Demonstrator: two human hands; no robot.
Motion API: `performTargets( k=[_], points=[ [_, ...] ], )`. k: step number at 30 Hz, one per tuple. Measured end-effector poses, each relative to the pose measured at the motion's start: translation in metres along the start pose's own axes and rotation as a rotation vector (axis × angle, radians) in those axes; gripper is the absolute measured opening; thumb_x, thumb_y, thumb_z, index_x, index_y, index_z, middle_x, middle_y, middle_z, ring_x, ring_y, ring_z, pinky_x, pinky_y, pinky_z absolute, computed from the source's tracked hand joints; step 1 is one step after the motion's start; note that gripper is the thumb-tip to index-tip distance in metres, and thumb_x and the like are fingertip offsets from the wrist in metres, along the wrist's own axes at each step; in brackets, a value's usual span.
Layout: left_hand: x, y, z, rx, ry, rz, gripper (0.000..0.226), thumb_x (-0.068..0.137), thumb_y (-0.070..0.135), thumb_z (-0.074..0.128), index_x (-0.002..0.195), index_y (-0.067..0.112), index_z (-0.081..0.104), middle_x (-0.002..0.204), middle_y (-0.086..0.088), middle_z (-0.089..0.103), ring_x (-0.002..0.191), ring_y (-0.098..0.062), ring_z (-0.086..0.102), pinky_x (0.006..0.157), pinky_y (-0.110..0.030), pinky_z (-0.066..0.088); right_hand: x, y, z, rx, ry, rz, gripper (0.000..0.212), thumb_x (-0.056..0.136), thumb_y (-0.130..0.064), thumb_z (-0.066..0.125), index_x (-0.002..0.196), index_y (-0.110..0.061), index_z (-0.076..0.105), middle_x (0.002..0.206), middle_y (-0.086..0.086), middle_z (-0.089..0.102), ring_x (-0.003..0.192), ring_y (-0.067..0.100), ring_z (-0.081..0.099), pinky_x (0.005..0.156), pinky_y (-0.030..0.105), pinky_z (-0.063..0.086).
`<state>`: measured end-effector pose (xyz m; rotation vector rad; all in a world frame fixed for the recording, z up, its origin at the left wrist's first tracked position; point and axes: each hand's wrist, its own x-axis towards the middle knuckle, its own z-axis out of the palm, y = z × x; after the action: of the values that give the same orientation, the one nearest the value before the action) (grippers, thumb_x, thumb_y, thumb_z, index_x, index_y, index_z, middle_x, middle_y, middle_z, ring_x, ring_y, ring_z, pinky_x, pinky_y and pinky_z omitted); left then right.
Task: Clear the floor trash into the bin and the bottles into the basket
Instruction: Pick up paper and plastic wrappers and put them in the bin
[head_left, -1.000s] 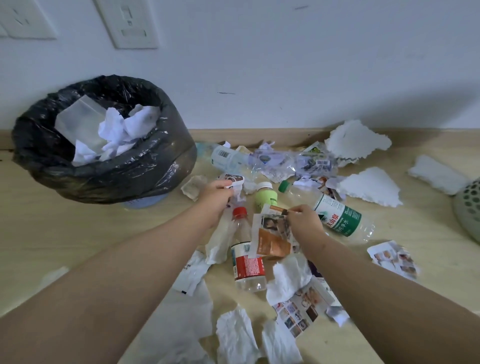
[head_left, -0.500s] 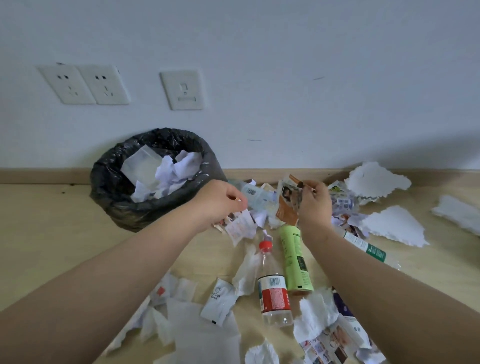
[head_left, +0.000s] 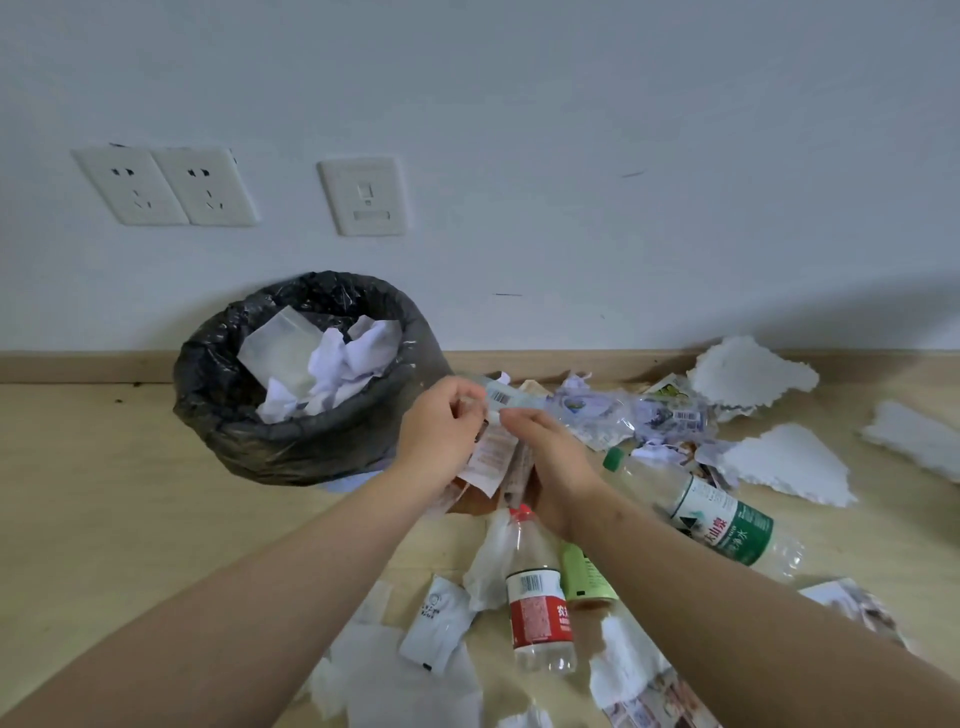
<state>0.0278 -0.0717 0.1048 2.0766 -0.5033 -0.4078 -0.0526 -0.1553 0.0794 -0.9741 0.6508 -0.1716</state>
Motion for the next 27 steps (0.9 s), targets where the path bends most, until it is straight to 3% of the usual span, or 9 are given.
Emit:
performTargets(
  k=[4, 7, 9, 13, 16, 18, 22, 25, 27],
  points=[
    [-0.002, -0.014, 0.011, 0.182, 0.018, 0.029, 0.021, 0.094, 0.015, 0.045, 0.103, 0.022, 0.063, 0.109, -0.007, 0.057, 0.108, -0.028, 0.050, 0.097, -0.040, 0.041, -0.001, 0.007, -0.004, -0.116, 0.023, -0.009, 0.019, 0.090, 0.005, 0.050, 0.095, -0.013, 0.053, 0.081, 0.014, 0.062, 0.067, 0.030, 0.059, 0.066, 0.046, 0.049],
    [-0.006, -0.016, 0.013, 0.286, 0.011, 0.024, 0.036, 0.091, 0.025, 0.054, 0.127, 0.021, 0.050, 0.124, -0.011, 0.045, 0.119, -0.028, 0.042, 0.101, -0.034, 0.035, 0.002, 0.008, -0.009, -0.148, 0.067, -0.022, 0.022, 0.088, 0.008, 0.050, 0.091, -0.014, 0.054, 0.087, 0.016, 0.062, 0.079, 0.032, 0.063, 0.083, 0.055, 0.050],
    [-0.008, -0.016, 0.013, 0.197, -0.042, -0.017, 0.048, 0.089, 0.029, 0.059, 0.134, 0.019, 0.043, 0.123, -0.007, 0.042, 0.116, -0.022, 0.044, 0.097, -0.031, 0.038, 0.002, 0.007, -0.013, -0.168, 0.089, -0.016, 0.021, 0.089, 0.006, 0.051, 0.090, -0.015, 0.054, 0.088, 0.014, 0.063, 0.081, 0.032, 0.064, 0.080, 0.055, 0.053],
    [-0.013, -0.017, 0.018, -0.210, -0.333, -0.318, 0.033, 0.092, 0.026, 0.058, 0.122, 0.016, 0.049, 0.111, -0.004, 0.062, 0.099, -0.023, 0.062, 0.087, -0.039, 0.052, -0.001, 0.005, -0.021, -0.283, 0.166, -0.029, 0.018, 0.092, 0.001, 0.049, 0.092, -0.017, 0.052, 0.081, 0.009, 0.062, 0.066, 0.020, 0.062, 0.062, 0.037, 0.055],
    [-0.016, -0.017, 0.028, -0.216, -0.405, -0.314, 0.011, 0.093, 0.011, 0.055, 0.100, 0.019, 0.059, 0.093, -0.006, 0.067, 0.085, -0.023, 0.065, 0.081, -0.040, 0.054, -0.003, 0.005, -0.031, -0.449, 0.234, -0.056, 0.013, 0.093, -0.004, 0.046, 0.096, -0.016, 0.051, 0.081, 0.006, 0.060, 0.065, 0.018, 0.059, 0.061, 0.033, 0.053],
    [-0.018, -0.016, 0.035, -0.223, -0.419, -0.333, 0.015, 0.092, 0.008, 0.054, 0.089, 0.022, 0.057, 0.089, -0.005, 0.066, 0.081, -0.021, 0.064, 0.077, -0.037, 0.053, -0.005, 0.004, -0.038, -0.558, 0.242, -0.082, 0.010, 0.095, -0.007, 0.045, 0.096, -0.015, 0.049, 0.080, 0.005, 0.059, 0.066, 0.018, 0.057, 0.062, 0.033, 0.052],
    [-0.023, -0.017, 0.052, -0.162, -0.398, -0.304, 0.015, 0.091, 0.009, 0.056, 0.090, 0.023, 0.058, 0.097, -0.007, 0.067, 0.092, -0.025, 0.065, 0.085, -0.040, 0.054, -0.012, 0.001, -0.052, -0.662, 0.246, -0.059, 0.006, 0.097, -0.015, 0.045, 0.099, -0.019, 0.050, 0.084, 0.003, 0.059, 0.070, 0.017, 0.059, 0.059, 0.030, 0.053],
    [-0.030, -0.014, 0.067, -0.070, -0.378, -0.242, 0.010, 0.091, 0.011, 0.055, 0.096, 0.020, 0.055, 0.090, -0.001, 0.063, 0.090, -0.021, 0.061, 0.077, -0.032, 0.052, -0.019, 0.003, -0.069, -0.715, 0.268, 0.026, 0.010, 0.097, -0.028, 0.047, 0.105, -0.022, 0.050, 0.093, 0.006, 0.063, 0.077, 0.020, 0.064, 0.067, 0.037, 0.057],
    [-0.035, -0.013, 0.078, -0.046, -0.362, -0.255, 0.010, 0.091, 0.012, 0.054, 0.093, 0.022, 0.053, 0.084, 0.001, 0.059, 0.089, -0.022, 0.060, 0.075, -0.033, 0.052, -0.025, 0.004, -0.083, -0.731, 0.291, 0.050, 0.022, 0.098, -0.036, 0.044, 0.111, -0.019, 0.050, 0.093, 0.004, 0.060, 0.075, 0.017, 0.060, 0.062, 0.034, 0.056]
  ],
)
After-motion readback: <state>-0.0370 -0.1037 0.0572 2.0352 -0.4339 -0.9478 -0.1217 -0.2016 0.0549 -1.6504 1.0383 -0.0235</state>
